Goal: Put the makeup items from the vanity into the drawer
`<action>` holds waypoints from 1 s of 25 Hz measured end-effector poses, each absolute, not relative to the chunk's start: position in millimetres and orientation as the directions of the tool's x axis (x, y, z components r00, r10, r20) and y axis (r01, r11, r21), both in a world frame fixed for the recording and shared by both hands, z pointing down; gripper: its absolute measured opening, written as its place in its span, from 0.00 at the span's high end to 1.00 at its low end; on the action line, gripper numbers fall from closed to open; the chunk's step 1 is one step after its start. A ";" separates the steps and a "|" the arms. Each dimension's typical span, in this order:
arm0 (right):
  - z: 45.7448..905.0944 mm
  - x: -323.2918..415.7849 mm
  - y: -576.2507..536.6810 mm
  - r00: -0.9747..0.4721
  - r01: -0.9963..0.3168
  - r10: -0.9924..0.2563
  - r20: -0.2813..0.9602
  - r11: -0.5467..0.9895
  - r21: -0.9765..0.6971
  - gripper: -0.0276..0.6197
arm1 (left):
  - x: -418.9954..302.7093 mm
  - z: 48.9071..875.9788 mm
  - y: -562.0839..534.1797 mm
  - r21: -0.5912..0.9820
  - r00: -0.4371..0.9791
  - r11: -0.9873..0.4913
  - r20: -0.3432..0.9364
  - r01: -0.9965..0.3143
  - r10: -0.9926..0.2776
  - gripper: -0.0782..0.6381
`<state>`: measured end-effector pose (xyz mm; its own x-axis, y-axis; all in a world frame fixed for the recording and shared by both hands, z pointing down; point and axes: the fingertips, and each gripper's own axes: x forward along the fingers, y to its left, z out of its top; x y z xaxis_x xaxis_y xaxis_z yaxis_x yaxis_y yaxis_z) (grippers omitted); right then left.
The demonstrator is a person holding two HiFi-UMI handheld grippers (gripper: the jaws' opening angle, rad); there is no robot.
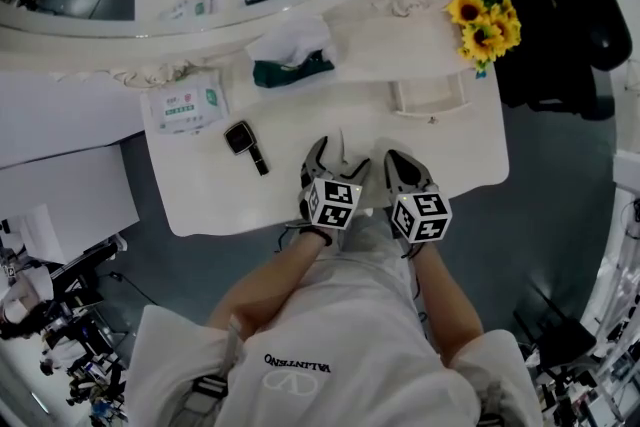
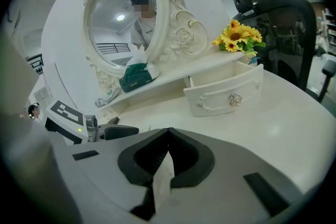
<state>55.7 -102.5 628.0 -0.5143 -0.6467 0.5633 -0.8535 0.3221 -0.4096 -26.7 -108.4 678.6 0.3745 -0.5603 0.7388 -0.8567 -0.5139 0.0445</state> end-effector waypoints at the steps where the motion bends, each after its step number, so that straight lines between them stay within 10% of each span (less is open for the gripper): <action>1: 628.2 55.7 -102.2 -0.515 -0.853 -0.646 0.563 0.323 -0.410 0.94 | -27.1 678.6 -108.5 0.043 0.373 -0.512 0.738 -0.858 -0.562 0.27; 25: 628.4 61.1 -96.2 -0.513 -0.855 -0.648 0.564 0.322 -0.407 0.94 | -46.3 673.3 -109.0 -0.005 0.332 -0.485 0.724 -0.875 -0.605 0.75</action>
